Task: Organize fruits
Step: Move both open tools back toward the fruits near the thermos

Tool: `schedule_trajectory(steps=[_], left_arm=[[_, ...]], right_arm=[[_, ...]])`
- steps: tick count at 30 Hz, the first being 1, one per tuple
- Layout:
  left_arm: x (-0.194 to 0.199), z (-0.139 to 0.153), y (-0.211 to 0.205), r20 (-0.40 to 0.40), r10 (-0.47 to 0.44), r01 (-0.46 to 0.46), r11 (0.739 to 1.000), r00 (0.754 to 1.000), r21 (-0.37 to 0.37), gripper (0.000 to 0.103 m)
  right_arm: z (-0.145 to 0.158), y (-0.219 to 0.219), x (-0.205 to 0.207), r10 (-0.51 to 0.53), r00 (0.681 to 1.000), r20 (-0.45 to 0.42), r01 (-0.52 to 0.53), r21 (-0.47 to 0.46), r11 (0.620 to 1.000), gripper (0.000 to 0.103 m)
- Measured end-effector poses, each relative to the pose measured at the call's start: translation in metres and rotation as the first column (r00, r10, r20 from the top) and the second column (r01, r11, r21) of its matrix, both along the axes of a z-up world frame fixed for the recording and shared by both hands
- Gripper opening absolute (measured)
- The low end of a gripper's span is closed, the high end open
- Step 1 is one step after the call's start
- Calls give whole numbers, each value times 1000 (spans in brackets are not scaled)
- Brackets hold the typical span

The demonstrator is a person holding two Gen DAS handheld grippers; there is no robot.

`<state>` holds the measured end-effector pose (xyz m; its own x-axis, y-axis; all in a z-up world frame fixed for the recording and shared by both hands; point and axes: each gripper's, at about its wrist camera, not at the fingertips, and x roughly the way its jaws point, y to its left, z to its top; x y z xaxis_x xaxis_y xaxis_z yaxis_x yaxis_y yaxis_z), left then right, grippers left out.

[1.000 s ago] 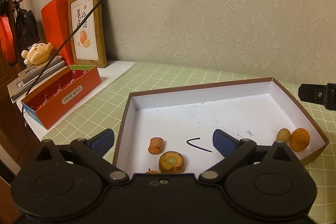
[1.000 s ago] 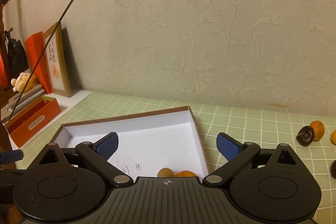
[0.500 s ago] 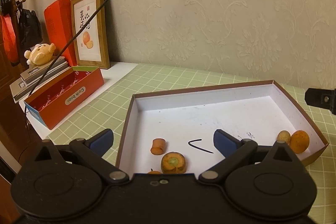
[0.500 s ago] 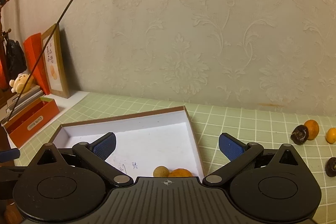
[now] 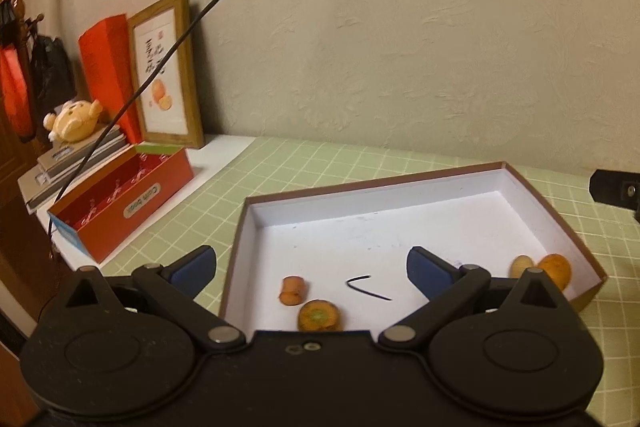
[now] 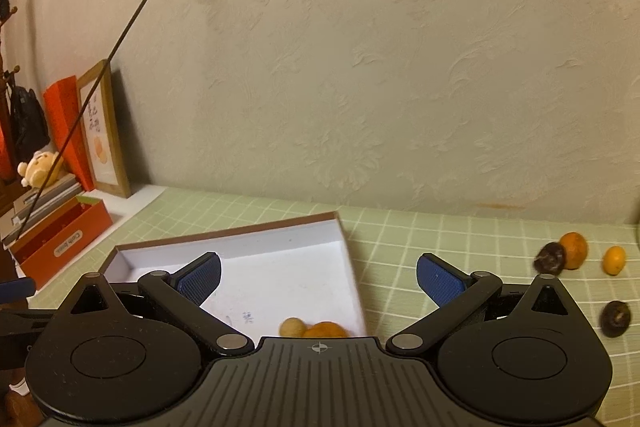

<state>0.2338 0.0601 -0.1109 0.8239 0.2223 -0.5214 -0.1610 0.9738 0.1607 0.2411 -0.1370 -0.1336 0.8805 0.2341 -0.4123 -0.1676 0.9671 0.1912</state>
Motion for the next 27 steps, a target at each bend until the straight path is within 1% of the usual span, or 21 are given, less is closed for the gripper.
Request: schedule_trajectory(steps=[6,9,12,16,20,27], left_arm=[[-5,3,-32,3,-91,91,995,996,30,96],[-7,4,-53,11,-150,150,988,989,48,96],[-8,6,-75,15,-213,212,976,977,49,96],[-7,5,-106,10,-300,300,953,954,39,95],[-8,2,-139,0,-381,381,924,924,23,94],[-6,-13,-196,-33,-489,490,871,872,23,92]], right_arm=[[7,-32,-13,-68,998,7,68,13,998,103],[10,-55,-20,-118,993,9,118,31,993,103],[10,-77,-27,-171,985,3,170,47,984,103],[8,-104,-36,-238,971,-6,238,31,971,103],[7,-135,-47,-301,954,-16,301,36,953,103],[3,-184,-66,-401,915,-38,402,20,916,103]])
